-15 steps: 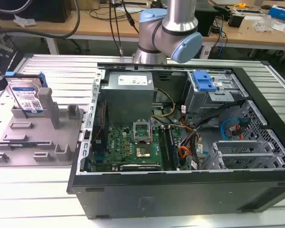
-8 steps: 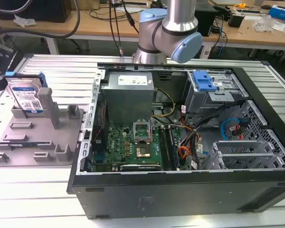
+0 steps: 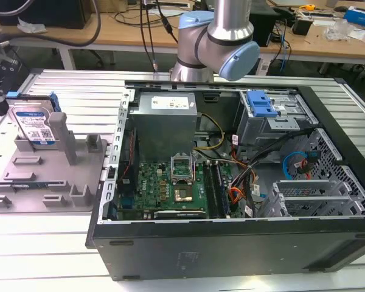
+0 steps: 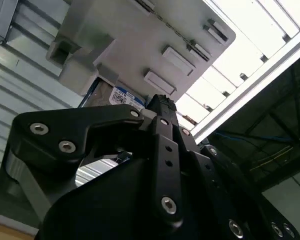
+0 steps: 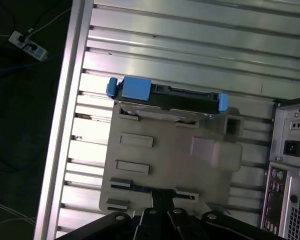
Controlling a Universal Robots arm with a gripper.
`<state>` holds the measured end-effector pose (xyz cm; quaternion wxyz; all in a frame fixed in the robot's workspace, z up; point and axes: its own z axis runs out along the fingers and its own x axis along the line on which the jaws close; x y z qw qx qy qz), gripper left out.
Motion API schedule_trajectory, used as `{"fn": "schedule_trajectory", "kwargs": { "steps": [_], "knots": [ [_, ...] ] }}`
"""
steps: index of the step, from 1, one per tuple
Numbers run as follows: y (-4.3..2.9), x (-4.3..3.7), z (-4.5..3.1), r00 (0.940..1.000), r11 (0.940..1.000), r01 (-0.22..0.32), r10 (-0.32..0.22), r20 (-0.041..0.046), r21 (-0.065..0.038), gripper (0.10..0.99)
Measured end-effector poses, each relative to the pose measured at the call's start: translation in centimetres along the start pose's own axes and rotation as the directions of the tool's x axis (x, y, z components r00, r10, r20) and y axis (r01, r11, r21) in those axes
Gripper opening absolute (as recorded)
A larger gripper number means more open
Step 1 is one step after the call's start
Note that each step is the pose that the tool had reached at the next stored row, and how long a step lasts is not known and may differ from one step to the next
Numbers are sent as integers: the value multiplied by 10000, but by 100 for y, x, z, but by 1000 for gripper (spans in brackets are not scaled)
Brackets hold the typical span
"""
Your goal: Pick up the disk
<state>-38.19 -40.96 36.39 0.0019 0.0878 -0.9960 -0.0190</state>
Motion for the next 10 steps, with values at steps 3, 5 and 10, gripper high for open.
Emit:
{"fn": "schedule_trajectory", "kwargs": {
  "steps": [3,5,10],
  "knots": [
    [0,0,0,9985,9985,540,-540,-21,0,106],
    [0,0,1,9921,9921,1255,-1255,-48,-2,173],
    [0,0,4,9506,9507,3101,-3101,-119,-17,600]
  ]
}}
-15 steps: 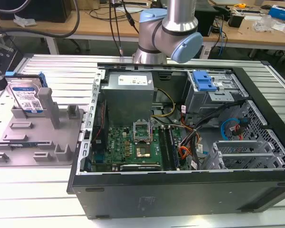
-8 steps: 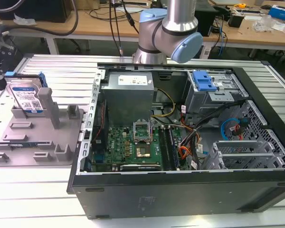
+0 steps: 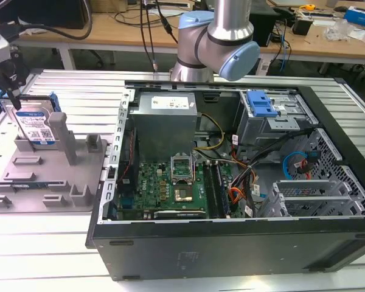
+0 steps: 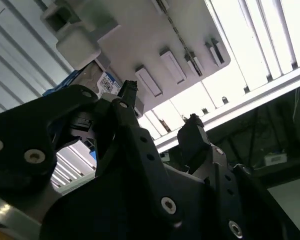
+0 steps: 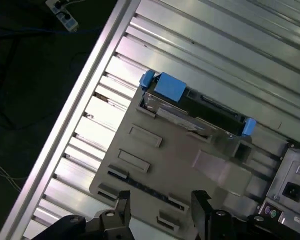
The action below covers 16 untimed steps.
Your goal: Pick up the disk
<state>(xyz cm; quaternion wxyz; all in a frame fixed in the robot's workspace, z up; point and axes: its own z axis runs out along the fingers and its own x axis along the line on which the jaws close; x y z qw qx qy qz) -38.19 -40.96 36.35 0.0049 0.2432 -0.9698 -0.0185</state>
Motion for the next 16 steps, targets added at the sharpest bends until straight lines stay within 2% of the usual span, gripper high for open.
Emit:
{"fn": "schedule_trajectory", "kwargs": {
  "steps": [3,8,9,10,11,12,14,15,16],
  "knots": [
    [-1,0,1,9976,9976,693,-693,-12,9,600],
    [-1,0,5,9835,9835,1811,-1811,-19,27,600],
    [-1,0,6,9751,9751,2218,-2218,-34,25,600],
    [-1,0,8,9616,9616,2745,-2745,-54,21,600],
    [-1,0,10,9541,9541,2995,-2995,-63,19,600],
    [-1,0,11,9438,9438,3305,-3305,-74,16,600],
    [-1,0,13,9315,9315,3637,-3637,-86,13,600],
    [-1,0,14,9227,9227,3855,-3854,-93,12,600],
    [-1,0,15,9165,9165,4000,-4000,-96,12,600]
  ]
}}
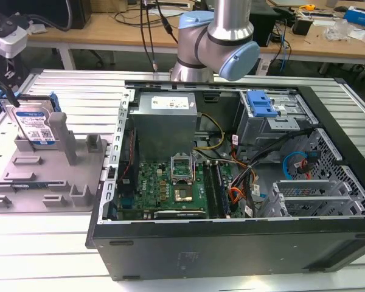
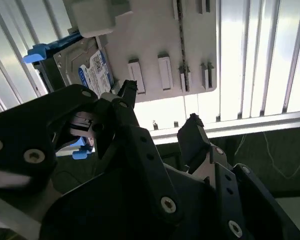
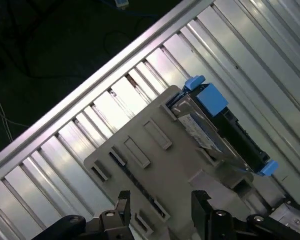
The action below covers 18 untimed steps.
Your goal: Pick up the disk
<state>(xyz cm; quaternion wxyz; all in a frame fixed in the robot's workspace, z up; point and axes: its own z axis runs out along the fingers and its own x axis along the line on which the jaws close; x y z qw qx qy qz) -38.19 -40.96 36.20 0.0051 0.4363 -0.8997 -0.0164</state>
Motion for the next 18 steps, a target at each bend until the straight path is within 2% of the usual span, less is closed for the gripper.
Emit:
{"fn": "schedule_trajectory", "kwargs": {
  "steps": [2,7,14,16,18],
  "knots": [
    [0,0,2,9989,9989,461,-461,-6,12,600],
    [-1,0,9,9885,9885,1511,-1511,9,81,600],
    [-1,0,16,9612,9610,2759,-2760,24,188,600],
    [-1,0,19,9516,9513,3071,-3073,40,250,600],
    [-1,0,23,9372,9368,3484,-3487,57,330,600]
  ]
}}
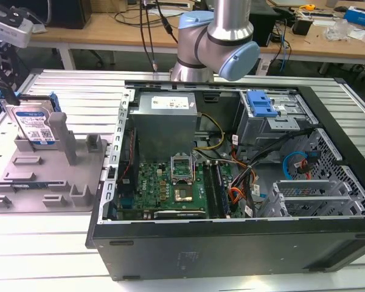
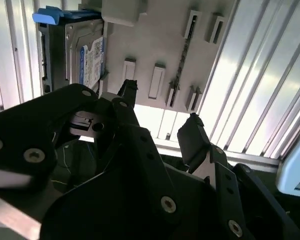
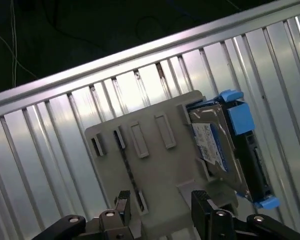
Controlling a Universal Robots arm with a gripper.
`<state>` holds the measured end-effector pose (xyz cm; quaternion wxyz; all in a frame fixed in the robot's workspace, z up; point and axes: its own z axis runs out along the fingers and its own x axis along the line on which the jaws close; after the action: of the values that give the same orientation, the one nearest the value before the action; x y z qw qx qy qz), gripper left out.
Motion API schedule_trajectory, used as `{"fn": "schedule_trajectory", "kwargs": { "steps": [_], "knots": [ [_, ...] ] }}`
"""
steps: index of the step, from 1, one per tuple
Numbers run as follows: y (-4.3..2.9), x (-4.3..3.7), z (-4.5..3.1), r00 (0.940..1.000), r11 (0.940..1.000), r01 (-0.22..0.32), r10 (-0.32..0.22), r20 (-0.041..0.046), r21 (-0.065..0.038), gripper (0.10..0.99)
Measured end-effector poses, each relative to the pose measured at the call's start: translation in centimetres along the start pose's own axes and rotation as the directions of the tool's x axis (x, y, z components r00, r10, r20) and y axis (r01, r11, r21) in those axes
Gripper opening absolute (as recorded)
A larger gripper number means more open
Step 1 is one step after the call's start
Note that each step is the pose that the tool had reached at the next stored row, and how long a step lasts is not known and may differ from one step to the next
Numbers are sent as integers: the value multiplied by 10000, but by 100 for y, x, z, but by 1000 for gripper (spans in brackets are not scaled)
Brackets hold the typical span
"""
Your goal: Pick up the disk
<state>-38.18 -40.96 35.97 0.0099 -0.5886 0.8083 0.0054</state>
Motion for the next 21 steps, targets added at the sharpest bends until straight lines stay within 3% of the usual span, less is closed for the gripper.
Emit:
{"fn": "schedule_trajectory", "kwargs": {
  "steps": [3,5,8,9,16,21],
  "knots": [
    [1,0,8,9949,9949,1010,-1010,7,19,600],
    [1,0,12,9906,9906,1371,-1371,10,15,600],
    [-1,0,20,9738,9738,2275,-2275,15,-3,600],
    [-2,0,20,9712,9712,2384,-2384,14,-5,600],
    [3,-20,20,9723,9723,2336,-2336,-5,-4,600],
    [71,-182,24,9725,9725,2329,-2329,-37,-3,600]
  ]
}}
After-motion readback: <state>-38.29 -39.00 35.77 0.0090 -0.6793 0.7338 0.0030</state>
